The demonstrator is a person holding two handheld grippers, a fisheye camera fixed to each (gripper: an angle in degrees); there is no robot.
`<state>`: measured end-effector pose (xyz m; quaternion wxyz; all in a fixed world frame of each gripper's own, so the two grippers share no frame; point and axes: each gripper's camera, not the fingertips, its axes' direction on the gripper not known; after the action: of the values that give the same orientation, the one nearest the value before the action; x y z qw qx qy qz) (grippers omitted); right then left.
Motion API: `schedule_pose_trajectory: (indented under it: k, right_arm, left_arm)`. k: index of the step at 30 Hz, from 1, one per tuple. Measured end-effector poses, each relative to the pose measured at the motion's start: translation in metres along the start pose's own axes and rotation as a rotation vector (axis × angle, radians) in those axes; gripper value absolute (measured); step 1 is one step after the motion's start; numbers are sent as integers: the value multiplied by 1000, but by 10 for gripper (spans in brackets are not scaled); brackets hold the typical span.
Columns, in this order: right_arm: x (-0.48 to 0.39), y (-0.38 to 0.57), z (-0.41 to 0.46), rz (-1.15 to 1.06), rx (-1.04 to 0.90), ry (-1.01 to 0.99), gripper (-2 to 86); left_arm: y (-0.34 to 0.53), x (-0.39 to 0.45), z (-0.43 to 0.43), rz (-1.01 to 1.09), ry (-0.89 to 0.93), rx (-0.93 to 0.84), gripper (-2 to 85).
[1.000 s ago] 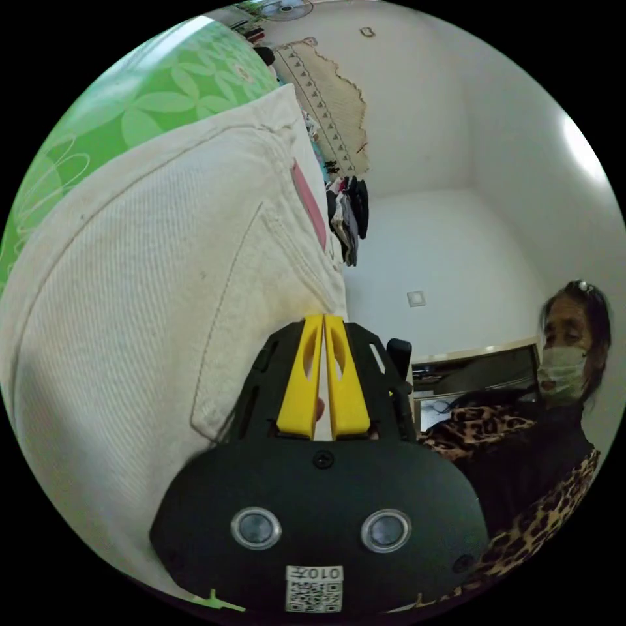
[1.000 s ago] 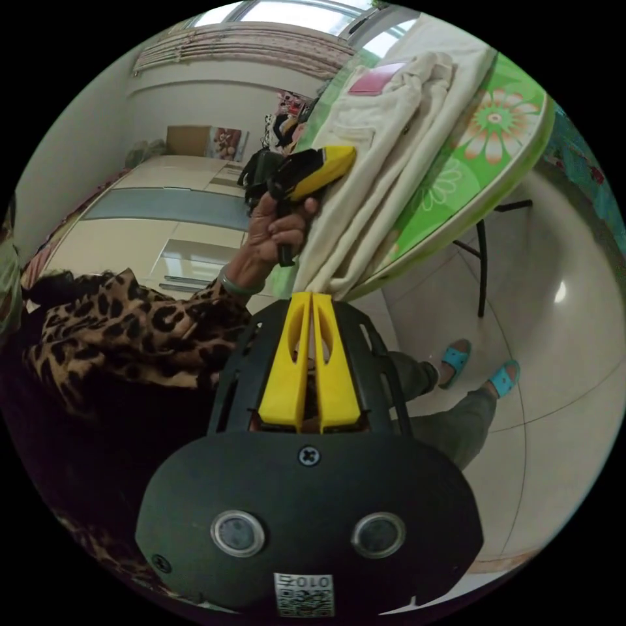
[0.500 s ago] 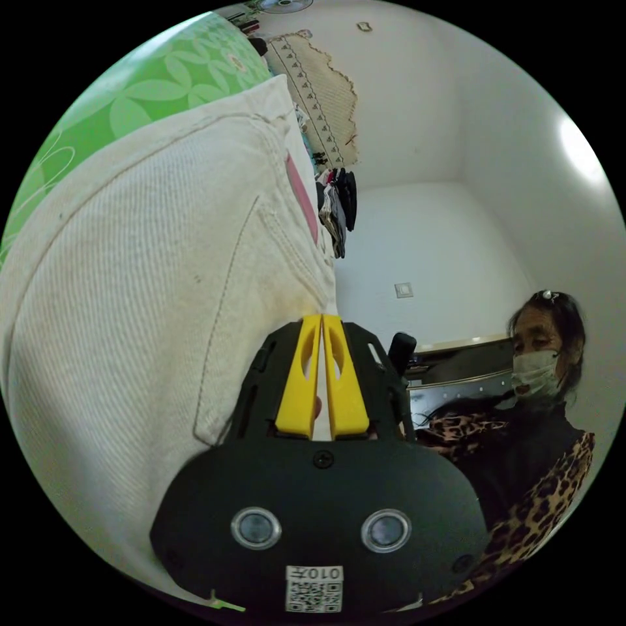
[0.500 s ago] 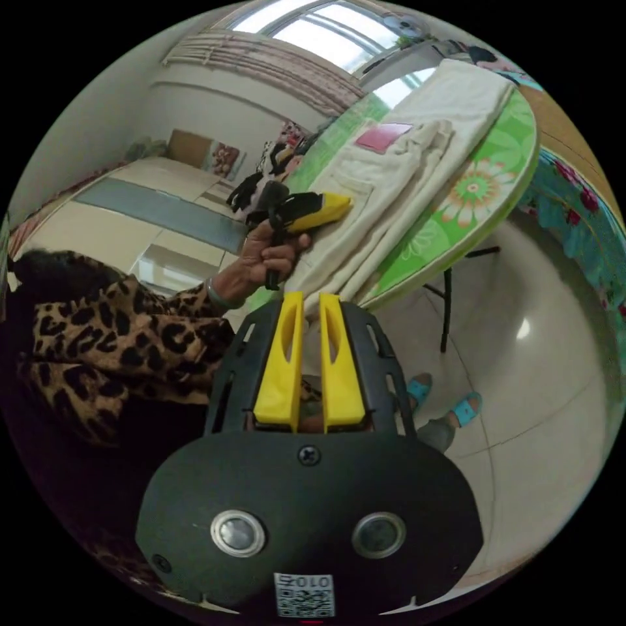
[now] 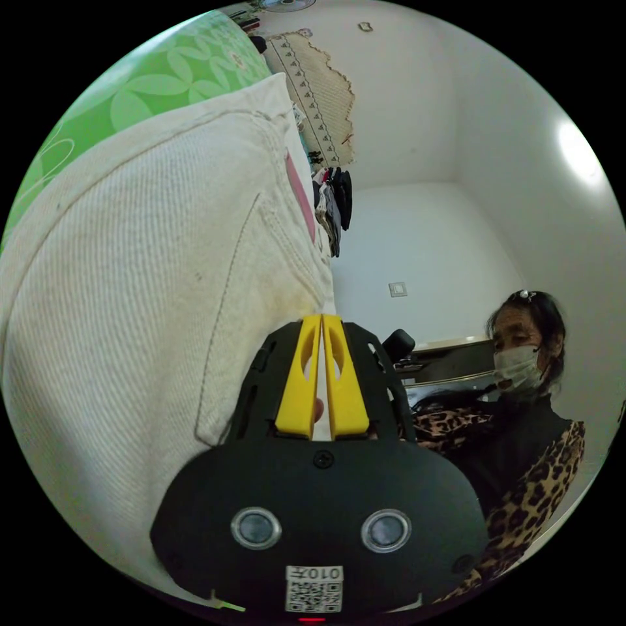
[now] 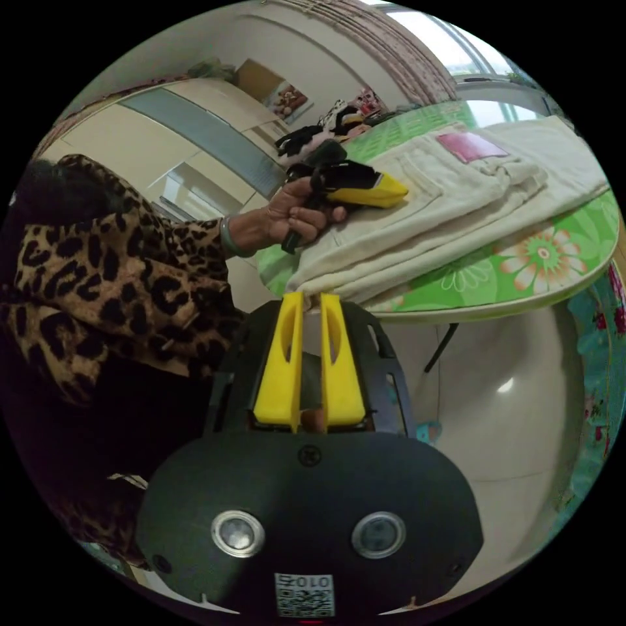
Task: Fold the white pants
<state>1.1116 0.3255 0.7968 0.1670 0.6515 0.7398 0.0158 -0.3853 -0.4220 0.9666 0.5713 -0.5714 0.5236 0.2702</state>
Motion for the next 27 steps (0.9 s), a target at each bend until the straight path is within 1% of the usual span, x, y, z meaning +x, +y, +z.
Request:
schedule_pose_trajectory:
  k: [1,4,5,7,11,14,17,19,20,21,23,25,27]
  right_arm:
    - [-3,1,8,-20,-56,-20,33]
    - [-11,6,22,-19,-87,-28,29]
    - [-12,7,22,-14,-76,-34,29]
    - [-13,10,9,25,33,-26,33]
    - [-9,5,-8,28,95,0,54]
    - [-7,-11,-8,1,50,-8,59]
    - [-7,-18,-3,-21,-37,-42,42]
    - [-10,-12,-2,-66,-149,-109,30]
    - [-11,-11,-2,-58,-169,-95,28]
    - [-11,-8,-6,-36,-160,-62,26]
    - [-10,-10,-19,-12,-99,-105,24]
    - [-11,-24,-44,11,55,-116,23]
    - [-9,-40,-50,48,95,-89,23]
  left_arm:
    - [0,1,-1,-1,3,1,-2]
    - [0,4,-2,-2,2,2,-2]
    - [0,6,-2,-2,3,2,-2]
    - [1,8,-3,-2,2,2,-2]
    - [1,15,-4,-2,5,4,-1]
    - [2,20,-5,-3,7,5,-2]
    - [3,26,-5,-3,7,5,-2]
    - [3,29,-5,-2,7,6,-1]
    - [3,32,-5,-3,8,4,-1]
    - [3,33,-5,-3,10,5,-1]
    - [3,39,-5,-1,8,6,-1]
    - [4,44,-5,3,2,6,-2]
    - [4,48,-5,3,3,7,-2]
